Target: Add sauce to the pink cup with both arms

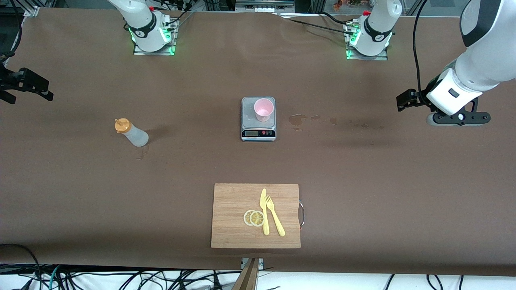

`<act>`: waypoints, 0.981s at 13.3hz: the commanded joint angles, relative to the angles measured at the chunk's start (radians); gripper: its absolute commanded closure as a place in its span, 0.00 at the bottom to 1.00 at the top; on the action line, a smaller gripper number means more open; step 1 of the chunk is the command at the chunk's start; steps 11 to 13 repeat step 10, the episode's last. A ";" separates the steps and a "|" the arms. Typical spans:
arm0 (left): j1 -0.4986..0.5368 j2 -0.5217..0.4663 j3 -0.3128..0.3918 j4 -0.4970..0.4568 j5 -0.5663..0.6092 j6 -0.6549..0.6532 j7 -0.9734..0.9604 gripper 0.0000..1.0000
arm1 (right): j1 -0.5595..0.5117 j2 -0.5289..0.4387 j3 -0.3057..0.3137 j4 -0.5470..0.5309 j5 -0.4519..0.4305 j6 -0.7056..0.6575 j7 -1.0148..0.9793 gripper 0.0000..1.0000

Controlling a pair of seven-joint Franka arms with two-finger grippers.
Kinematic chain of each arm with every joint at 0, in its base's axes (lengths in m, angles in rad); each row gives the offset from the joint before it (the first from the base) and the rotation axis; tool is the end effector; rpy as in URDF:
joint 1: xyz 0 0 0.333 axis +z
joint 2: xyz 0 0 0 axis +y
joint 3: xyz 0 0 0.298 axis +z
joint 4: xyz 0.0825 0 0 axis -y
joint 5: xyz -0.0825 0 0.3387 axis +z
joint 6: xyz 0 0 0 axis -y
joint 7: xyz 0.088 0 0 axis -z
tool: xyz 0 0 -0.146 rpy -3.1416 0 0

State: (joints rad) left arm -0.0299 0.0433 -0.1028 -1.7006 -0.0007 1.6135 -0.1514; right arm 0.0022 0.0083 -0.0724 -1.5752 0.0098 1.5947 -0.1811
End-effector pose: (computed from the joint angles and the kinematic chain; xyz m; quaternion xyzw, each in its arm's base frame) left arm 0.5070 -0.0670 0.4940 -0.9978 -0.0093 0.0647 0.0067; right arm 0.5132 -0.0345 0.5635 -0.9984 -0.0553 -0.0061 0.0039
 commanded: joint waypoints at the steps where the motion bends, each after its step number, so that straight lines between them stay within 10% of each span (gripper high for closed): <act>1: 0.004 0.007 0.002 0.027 0.010 -0.014 0.004 0.00 | 0.002 0.007 0.005 0.029 0.022 -0.044 0.002 0.00; 13: 0.004 0.007 -0.002 0.029 0.007 -0.014 -0.016 0.00 | 0.001 0.009 0.003 0.026 0.022 -0.059 0.018 0.00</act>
